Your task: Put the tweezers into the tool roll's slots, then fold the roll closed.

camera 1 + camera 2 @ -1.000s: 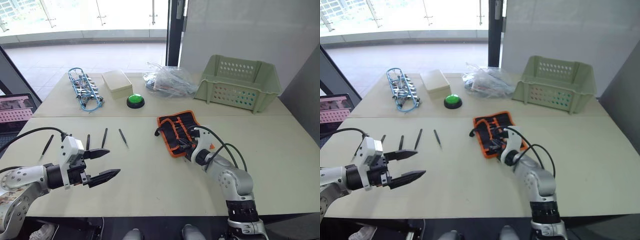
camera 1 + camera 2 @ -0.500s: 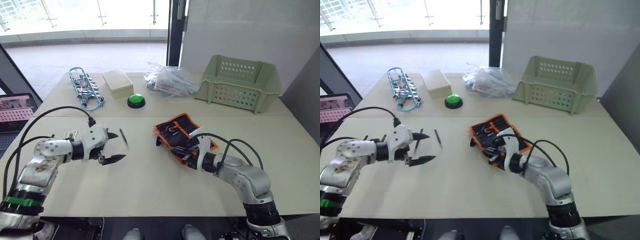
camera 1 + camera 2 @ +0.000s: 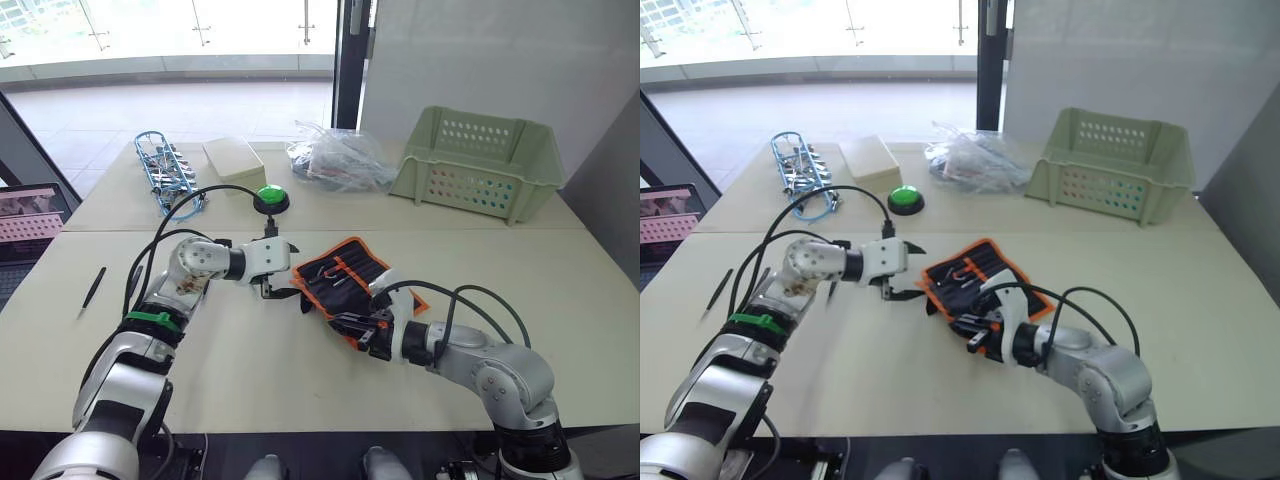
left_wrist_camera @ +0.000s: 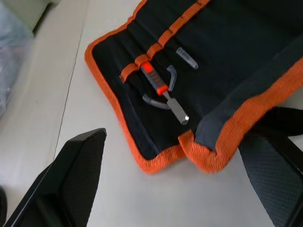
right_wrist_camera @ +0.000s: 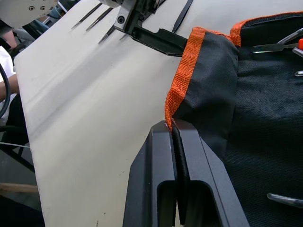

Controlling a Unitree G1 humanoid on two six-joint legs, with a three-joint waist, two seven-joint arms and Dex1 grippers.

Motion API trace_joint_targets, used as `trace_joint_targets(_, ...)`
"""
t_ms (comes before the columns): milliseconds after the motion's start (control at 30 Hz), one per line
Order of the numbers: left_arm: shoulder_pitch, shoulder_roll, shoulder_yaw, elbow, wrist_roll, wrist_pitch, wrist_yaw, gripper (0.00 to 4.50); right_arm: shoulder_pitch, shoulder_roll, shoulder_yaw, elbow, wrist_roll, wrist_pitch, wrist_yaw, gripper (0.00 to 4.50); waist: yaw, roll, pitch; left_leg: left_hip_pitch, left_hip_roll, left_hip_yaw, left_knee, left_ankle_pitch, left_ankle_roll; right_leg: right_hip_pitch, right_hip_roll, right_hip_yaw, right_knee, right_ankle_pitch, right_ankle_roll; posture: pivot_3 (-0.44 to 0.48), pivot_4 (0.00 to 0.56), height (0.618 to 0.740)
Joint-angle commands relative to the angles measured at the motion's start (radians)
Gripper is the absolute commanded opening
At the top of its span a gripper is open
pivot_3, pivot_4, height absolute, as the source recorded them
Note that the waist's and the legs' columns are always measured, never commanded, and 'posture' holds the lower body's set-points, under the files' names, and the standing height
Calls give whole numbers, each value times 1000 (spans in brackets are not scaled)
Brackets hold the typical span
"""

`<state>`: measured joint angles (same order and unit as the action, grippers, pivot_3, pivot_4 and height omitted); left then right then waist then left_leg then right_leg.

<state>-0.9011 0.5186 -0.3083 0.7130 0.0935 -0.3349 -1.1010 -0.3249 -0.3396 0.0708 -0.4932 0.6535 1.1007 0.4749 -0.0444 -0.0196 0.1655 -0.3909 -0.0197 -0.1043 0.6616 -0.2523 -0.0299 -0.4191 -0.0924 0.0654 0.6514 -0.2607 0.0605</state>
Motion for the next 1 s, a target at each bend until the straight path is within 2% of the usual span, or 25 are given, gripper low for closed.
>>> trace_joint_targets(33,-34,0,4,41,9,-54,-25,3923,7,4,-14,-61,37,6,-11,0,-4,0,0,0,0,0,0,0,0,-1,0,0,2,0,0,0,150,740)
trace_joint_targets(200,-44,-4,13,67,3,-67,-54,2287,17,5,-17,-73,41,9,-20,0,-4,0,0,0,0,0,0,0,0,-2,0,0,9,0,0,0,150,740)
trace_joint_targets(433,-53,1,33,78,-25,-87,-102,22,11,-67,5,-77,34,9,11,0,-1,0,0,0,0,0,1,0,0,-2,0,0,9,0,0,0,150,740)
trace_joint_targets(700,29,-6,39,-26,-68,-35,-147,22,-25,-222,25,-16,-9,-73,131,0,-2,0,0,0,0,0,2,0,0,-2,0,0,7,0,0,0,150,740)
trace_joint_targets(867,84,3,34,-102,-72,-6,-157,22,-33,-262,45,-31,18,-73,207,0,-1,0,0,-1,0,0,2,0,0,-2,0,0,7,0,0,0,150,740)
trace_joint_targets(1000,114,25,22,-124,-47,-10,-153,22,-3,-236,76,-28,0,-86,198,0,0,0,0,0,0,0,3,0,0,-2,0,0,7,0,0,0,150,740)
